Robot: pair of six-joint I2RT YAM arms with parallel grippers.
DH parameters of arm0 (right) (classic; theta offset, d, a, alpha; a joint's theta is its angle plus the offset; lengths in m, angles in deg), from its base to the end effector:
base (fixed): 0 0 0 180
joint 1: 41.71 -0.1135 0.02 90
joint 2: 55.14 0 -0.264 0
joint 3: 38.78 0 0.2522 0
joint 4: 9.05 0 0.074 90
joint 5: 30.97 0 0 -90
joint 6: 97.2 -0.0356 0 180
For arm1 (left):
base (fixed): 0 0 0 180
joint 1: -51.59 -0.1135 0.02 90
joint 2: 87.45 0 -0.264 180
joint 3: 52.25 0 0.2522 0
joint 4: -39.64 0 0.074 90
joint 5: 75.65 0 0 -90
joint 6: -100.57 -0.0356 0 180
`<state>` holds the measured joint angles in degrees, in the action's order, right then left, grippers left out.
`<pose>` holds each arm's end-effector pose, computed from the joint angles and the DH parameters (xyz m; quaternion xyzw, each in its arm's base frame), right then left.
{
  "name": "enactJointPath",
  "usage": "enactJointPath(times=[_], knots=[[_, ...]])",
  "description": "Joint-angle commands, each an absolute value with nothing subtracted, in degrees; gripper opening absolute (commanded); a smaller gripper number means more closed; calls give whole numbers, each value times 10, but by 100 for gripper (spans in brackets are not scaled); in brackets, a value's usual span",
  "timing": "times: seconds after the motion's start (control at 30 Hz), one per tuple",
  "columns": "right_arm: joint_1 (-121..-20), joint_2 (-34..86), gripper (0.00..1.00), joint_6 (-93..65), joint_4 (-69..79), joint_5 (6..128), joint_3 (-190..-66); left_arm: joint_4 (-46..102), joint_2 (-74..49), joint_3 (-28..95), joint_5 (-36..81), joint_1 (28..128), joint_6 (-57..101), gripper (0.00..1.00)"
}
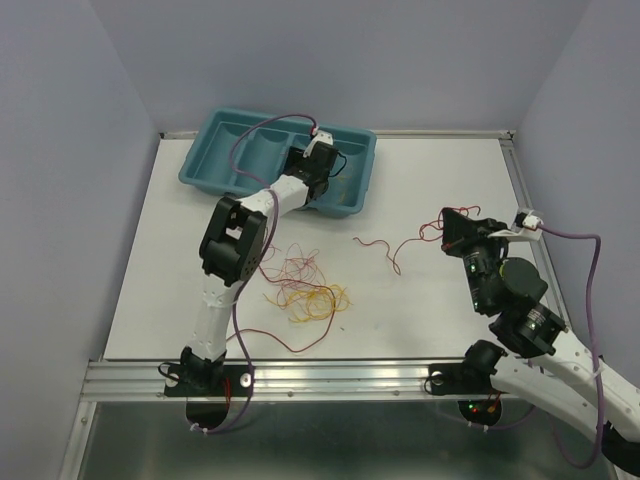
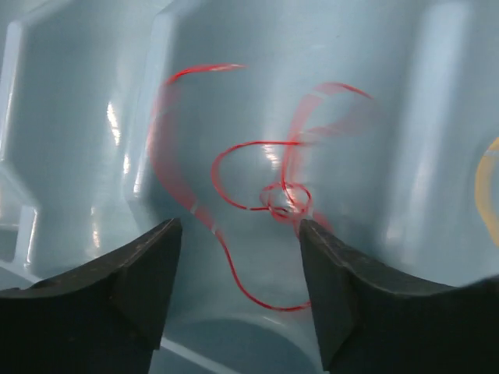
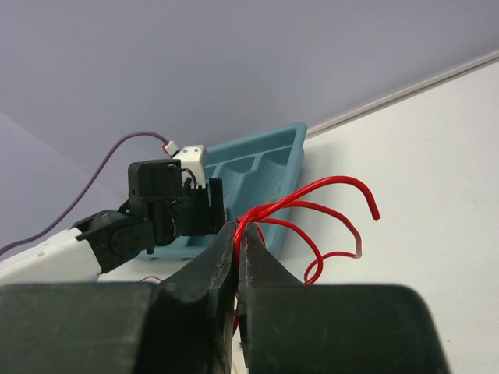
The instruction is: Untangle the cables
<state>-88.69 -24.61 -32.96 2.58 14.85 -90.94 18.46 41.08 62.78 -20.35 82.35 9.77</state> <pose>0.1035 0.0745 0.3579 0.1735 0.6385 0.2263 0.7149 0.4526 -0.2458 0.2024 0.0967 0.8512 0.1406 0.4963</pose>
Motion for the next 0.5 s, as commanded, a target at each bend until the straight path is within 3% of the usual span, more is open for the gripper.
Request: enactJointPath(times=[0.0, 0.3, 0.37, 0.47], knots=[[-888, -240, 1, -333, 0, 139, -899, 219, 325, 599, -213, 819, 94, 80], [-889, -219, 1, -320, 1, 201, -913, 311, 157, 459, -92, 819, 45, 92], [-889, -218, 1, -313, 0, 224, -917, 352, 106, 402, -22, 819, 21, 94], [-889, -221, 1, -308, -2, 263, -923, 412, 49, 330, 175, 820, -46, 94]])
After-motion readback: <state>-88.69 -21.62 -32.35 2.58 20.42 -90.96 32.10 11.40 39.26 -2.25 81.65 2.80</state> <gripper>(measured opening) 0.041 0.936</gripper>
